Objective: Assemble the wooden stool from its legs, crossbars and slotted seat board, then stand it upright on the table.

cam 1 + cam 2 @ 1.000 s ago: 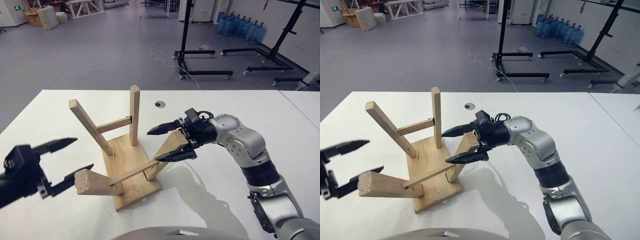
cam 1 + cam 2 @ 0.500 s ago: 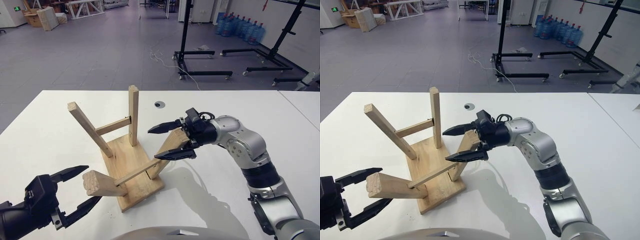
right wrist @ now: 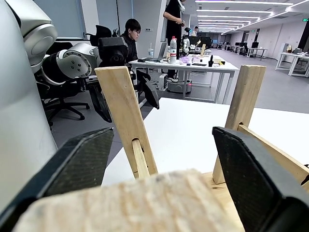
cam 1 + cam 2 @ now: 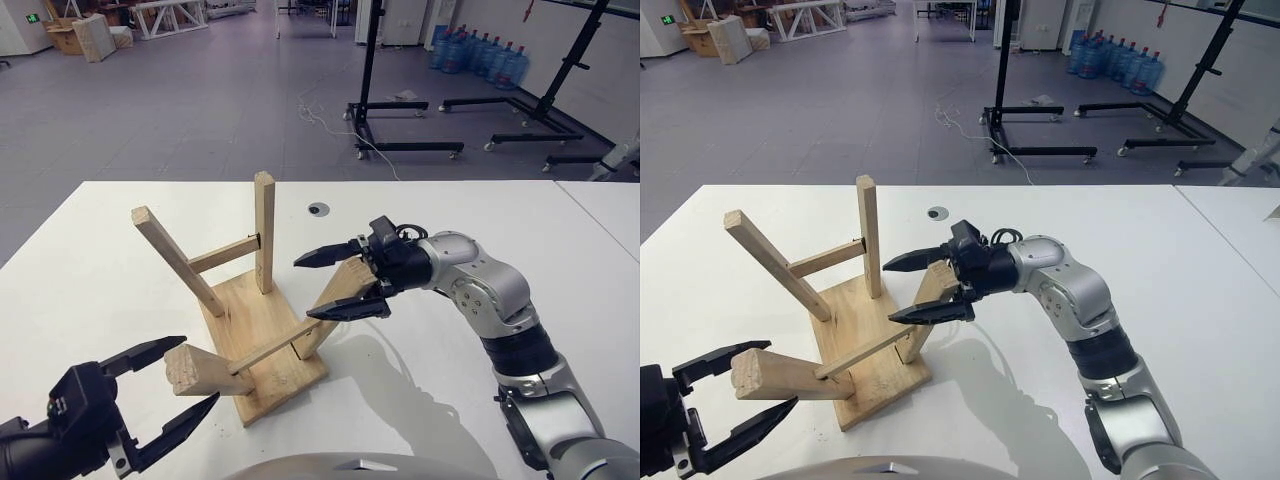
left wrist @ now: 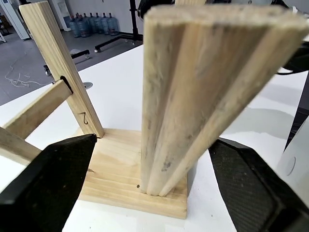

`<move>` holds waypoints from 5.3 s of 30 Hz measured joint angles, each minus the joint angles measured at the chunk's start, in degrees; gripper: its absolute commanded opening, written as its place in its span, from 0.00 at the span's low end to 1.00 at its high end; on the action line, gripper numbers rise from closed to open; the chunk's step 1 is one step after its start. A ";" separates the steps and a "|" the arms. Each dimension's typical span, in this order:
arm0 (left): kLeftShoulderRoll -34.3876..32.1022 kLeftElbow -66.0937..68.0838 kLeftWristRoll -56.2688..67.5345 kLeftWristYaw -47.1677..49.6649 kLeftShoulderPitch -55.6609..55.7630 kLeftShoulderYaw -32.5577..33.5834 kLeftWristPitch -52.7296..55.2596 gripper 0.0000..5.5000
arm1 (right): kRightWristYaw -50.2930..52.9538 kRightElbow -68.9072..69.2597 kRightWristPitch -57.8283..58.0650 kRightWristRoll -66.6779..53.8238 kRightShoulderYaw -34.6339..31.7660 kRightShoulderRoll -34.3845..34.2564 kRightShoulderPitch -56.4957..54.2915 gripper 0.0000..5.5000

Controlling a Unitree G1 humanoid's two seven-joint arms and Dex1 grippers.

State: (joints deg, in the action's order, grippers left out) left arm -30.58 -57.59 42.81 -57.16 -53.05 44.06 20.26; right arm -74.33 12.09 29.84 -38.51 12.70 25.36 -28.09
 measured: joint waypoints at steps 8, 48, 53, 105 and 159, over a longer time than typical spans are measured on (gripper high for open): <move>-1.09 -1.63 9.27 2.32 -2.06 2.33 -4.38 0.75 | -0.75 -0.36 0.03 0.00 0.15 0.78 0.00 0.68; -15.08 17.35 -0.30 12.19 45.72 -34.38 3.50 0.75 | -1.57 -7.00 -1.66 2.53 -0.17 1.65 -2.84 0.68; -14.99 20.83 -2.67 12.87 49.54 -34.57 3.77 0.75 | 1.29 -7.00 -2.39 2.52 -0.17 0.54 -2.82 0.68; -8.24 35.59 4.11 20.42 59.34 -35.00 -4.37 0.75 | 10.07 -2.23 -5.45 -11.18 -4.03 -3.61 -1.69 0.68; -6.46 4.28 18.47 43.59 53.95 -25.82 7.15 0.75 | 6.39 -32.01 -9.08 7.11 -10.36 1.48 -5.77 0.68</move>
State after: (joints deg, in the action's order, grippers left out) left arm -37.05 -53.31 61.28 -13.57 0.90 18.24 27.41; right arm -67.94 -19.91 20.76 -31.40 2.34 26.84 -33.86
